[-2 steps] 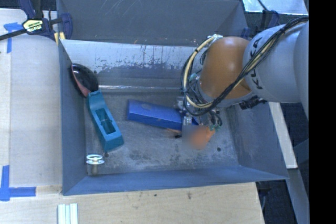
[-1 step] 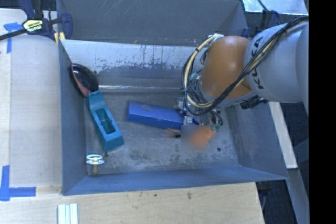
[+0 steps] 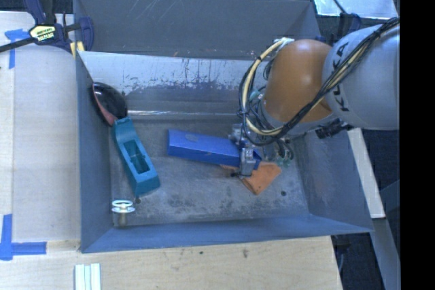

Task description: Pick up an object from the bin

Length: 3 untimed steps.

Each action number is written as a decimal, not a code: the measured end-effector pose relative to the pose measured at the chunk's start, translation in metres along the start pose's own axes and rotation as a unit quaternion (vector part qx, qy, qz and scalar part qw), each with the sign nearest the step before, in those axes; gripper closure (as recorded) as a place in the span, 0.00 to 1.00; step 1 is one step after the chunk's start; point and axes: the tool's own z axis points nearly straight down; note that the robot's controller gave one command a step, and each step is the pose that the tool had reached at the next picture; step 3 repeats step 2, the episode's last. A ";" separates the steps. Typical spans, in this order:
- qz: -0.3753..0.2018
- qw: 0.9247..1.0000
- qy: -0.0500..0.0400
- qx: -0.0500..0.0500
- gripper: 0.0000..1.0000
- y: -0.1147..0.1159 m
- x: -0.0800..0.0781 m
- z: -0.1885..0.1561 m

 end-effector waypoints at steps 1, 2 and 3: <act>0.000 1.000 -0.003 0.000 1.00 0.000 -0.002 -0.023; 0.000 1.000 -0.006 0.000 1.00 0.000 -0.003 -0.037; 0.000 1.000 -0.006 0.000 1.00 0.000 -0.003 -0.037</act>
Offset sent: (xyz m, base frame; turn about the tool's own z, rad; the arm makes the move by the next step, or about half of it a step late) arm 0.0000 0.0002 0.0233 0.0000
